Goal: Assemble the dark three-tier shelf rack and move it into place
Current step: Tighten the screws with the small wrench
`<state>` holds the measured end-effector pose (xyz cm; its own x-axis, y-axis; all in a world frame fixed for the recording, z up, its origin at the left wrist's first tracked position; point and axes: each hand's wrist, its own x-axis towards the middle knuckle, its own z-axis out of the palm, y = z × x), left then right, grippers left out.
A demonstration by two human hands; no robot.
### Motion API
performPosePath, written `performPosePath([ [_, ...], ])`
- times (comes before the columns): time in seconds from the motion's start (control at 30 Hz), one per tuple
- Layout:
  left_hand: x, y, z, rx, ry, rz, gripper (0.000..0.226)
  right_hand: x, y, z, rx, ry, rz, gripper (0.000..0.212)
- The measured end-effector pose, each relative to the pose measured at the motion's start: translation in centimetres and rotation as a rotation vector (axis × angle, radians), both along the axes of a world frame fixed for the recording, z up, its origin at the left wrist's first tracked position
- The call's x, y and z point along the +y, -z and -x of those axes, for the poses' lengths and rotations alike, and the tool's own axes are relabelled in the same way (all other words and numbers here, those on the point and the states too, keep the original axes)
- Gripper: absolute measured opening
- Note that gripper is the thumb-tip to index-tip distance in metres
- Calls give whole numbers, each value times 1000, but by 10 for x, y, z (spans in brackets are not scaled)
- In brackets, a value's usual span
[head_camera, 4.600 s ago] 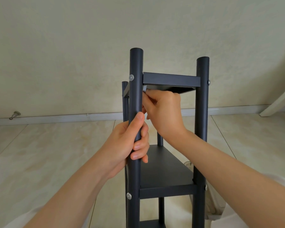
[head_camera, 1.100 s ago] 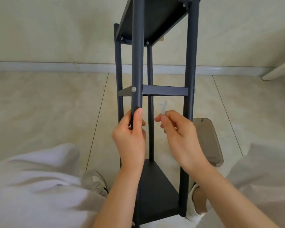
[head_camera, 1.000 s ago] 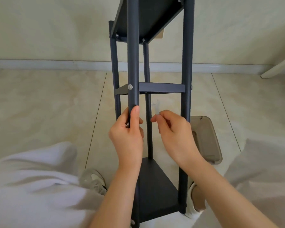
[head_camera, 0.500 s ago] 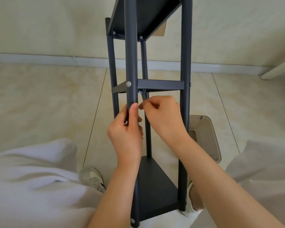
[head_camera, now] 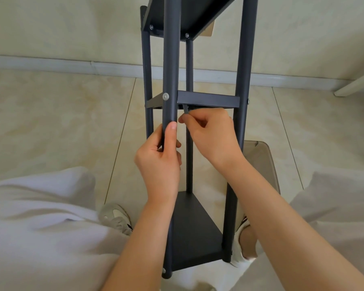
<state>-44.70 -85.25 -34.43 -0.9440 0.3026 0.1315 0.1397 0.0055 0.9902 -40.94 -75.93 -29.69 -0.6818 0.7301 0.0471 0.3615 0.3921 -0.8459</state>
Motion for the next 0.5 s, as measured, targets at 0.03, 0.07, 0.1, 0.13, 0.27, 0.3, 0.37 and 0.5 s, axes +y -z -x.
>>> performPosePath([
  [0.03, 0, 0, 0, -1, 2, -2, 35, 0, 0, 1, 4, 5, -7, 23],
  [0.07, 0, 0, -1, -2, 4, -5, 35, 0, 1, 2, 11, 11, -16, 26],
  [0.1, 0, 0, -1, -2, 8, -11, 35, 0, 2, 2, 22, 14, -23, 29],
  [0.13, 0, 0, -2, -2, 13, -16, 35, 0, 4, 3, 34, 18, -29, 31],
  [0.27, -1, 0, -1, -1, 18, -21, 36, -4, 11, 4, 60, 25, -64, 30],
  [0.3, -2, 1, 0, 2, 16, -20, 36, -5, 13, 6, 65, 25, -80, 30],
  [0.37, -2, 1, 0, 15, 12, -13, 35, -7, 18, 8, 106, 31, -115, 28],
  [0.5, -4, 1, 0, 17, 3, -12, 35, -10, 33, 16, 241, 69, -186, 26],
])
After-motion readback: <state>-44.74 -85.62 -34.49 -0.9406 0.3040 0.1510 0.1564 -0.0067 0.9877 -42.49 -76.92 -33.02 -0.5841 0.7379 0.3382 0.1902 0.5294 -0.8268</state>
